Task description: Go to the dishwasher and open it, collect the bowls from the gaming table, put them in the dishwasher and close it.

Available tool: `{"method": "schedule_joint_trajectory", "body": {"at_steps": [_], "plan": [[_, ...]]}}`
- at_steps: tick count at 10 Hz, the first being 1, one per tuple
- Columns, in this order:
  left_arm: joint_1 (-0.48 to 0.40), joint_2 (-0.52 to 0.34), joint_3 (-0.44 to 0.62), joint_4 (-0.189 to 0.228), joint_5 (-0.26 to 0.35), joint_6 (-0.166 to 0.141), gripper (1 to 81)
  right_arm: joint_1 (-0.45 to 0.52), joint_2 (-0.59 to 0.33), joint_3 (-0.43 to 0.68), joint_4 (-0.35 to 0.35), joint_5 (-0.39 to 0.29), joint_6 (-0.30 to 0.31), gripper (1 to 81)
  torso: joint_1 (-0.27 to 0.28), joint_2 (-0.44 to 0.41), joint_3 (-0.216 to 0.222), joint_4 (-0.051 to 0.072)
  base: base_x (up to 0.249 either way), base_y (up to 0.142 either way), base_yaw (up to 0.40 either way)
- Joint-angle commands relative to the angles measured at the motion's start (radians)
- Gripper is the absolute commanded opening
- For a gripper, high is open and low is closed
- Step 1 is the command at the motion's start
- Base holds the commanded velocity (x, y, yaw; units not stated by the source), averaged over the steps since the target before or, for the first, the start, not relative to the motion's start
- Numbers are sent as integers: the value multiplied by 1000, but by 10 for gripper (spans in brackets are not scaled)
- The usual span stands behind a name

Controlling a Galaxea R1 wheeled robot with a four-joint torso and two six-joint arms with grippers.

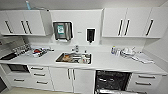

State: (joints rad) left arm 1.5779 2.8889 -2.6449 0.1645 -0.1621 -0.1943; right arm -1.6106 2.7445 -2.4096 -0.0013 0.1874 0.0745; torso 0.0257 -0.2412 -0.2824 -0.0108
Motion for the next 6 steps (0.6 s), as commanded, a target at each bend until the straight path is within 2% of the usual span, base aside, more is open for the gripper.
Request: {"method": "schedule_joint_trajectory", "body": {"at_steps": [1,6], "plan": [[-25,-14,-3,10,50,3,10,27,-18,5,-9,-51,-1,10,0,0,0,0,141,0,0],[-23,-16,-3,10,50,3,10,27,-15,3,-11,-51,-1,10,0,0,0,0,154,0,0]]}}
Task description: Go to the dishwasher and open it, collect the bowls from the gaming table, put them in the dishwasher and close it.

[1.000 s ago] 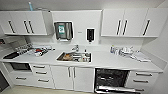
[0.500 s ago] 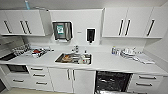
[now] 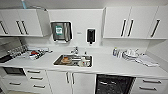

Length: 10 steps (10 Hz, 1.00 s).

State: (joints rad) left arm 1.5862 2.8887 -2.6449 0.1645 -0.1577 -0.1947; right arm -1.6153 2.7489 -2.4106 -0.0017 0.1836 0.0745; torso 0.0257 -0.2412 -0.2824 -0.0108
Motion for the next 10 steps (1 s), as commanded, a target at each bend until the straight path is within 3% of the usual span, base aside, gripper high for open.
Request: {"method": "schedule_joint_trajectory", "body": {"at_steps": [1,4,10], "plan": [[-31,-14,-3,10,46,3,10,31,-19,2,-11,-47,-1,10,0,0,0,0,155,0,0],[-31,-14,-3,10,49,3,10,31,-19,2,-11,-47,-1,10,1,0,0,0,126,0,0],[-31,-18,0,9,46,3,10,33,-19,2,-11,-46,-1,10,1,0,0,0,0,0,0]]}}
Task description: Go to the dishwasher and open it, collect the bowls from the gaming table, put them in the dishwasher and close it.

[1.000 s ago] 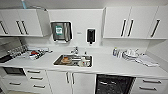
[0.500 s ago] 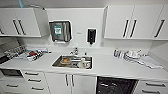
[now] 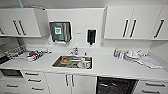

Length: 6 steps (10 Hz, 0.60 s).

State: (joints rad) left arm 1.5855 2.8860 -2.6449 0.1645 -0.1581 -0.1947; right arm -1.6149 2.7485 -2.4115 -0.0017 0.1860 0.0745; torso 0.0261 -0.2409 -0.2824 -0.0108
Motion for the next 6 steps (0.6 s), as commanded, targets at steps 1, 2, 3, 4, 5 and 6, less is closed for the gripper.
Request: {"method": "schedule_joint_trajectory", "body": {"at_steps": [1,2,3,4,5,6], "plan": [[-31,-16,0,9,46,3,10,34,-19,3,-11,-48,-1,10,0,0,0,0,0,0,0],[-31,-16,0,10,46,3,10,35,-18,3,-11,-48,-1,10,0,0,0,0,0,0,0],[-31,-16,0,10,45,3,10,35,-19,3,-11,-48,-1,10,0,0,0,0,0,0,-92],[-31,-16,0,10,45,3,10,35,-19,3,-11,-48,-1,10,0,0,0,0,0,0,-159],[-31,-16,0,10,43,3,10,35,-20,3,-11,-48,-1,10,0,0,0,0,0,0,-266],[-31,-16,0,10,43,3,10,35,-19,3,-11,-48,-1,10,0,0,0,0,0,0,-316]]}}
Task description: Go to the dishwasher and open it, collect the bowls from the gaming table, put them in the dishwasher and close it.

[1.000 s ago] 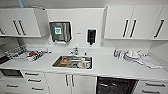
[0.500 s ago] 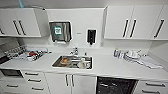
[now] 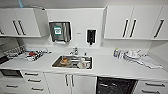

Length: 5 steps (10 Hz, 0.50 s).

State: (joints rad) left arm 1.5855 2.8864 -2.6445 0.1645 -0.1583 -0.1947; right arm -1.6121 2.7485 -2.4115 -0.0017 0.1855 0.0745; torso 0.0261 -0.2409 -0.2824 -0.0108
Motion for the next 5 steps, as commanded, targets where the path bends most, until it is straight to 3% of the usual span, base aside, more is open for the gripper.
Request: {"method": "schedule_joint_trajectory", "body": {"at_steps": [1,5], "plan": [[-31,-18,0,9,43,3,10,33,-19,3,-11,-47,-1,10,0,0,0,0,0,0,-326],[-31,-18,0,9,45,3,10,30,-19,3,-11,-47,-1,10,0,0,0,0,0,0,-314]]}}
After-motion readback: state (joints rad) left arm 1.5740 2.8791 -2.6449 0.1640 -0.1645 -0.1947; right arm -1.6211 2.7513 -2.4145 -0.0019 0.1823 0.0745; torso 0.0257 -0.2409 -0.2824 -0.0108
